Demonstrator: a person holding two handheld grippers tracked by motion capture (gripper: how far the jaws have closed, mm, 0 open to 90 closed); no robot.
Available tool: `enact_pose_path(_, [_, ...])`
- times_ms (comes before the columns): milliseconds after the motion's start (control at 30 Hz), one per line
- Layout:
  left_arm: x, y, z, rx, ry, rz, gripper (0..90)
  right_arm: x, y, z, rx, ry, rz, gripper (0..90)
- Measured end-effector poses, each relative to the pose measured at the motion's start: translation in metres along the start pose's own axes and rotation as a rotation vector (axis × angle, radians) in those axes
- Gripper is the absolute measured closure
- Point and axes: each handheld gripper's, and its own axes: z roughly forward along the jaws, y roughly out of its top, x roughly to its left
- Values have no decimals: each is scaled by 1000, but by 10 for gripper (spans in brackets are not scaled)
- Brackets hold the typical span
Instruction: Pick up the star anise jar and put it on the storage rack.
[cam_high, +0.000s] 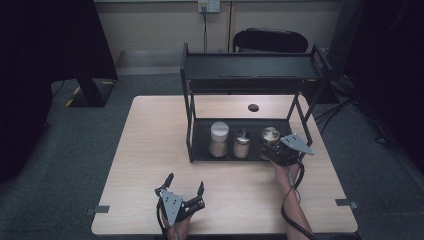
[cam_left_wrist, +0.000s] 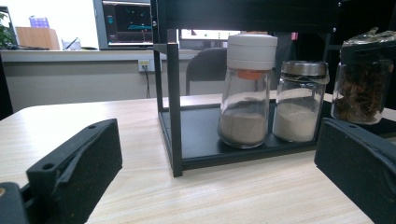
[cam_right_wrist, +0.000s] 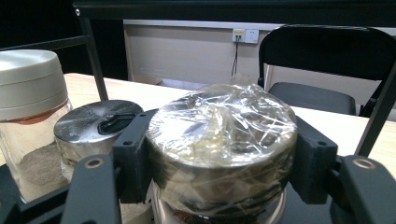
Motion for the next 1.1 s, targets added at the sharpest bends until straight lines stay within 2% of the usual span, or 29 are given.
enact_pose_path(367, [0,0,0,0,0,0,3,-1,-4,7,24,-6,12,348])
enact_pose_path(1100, [0,0,0,1,-1,0,3,-1,-7,18,37,-7,10,347])
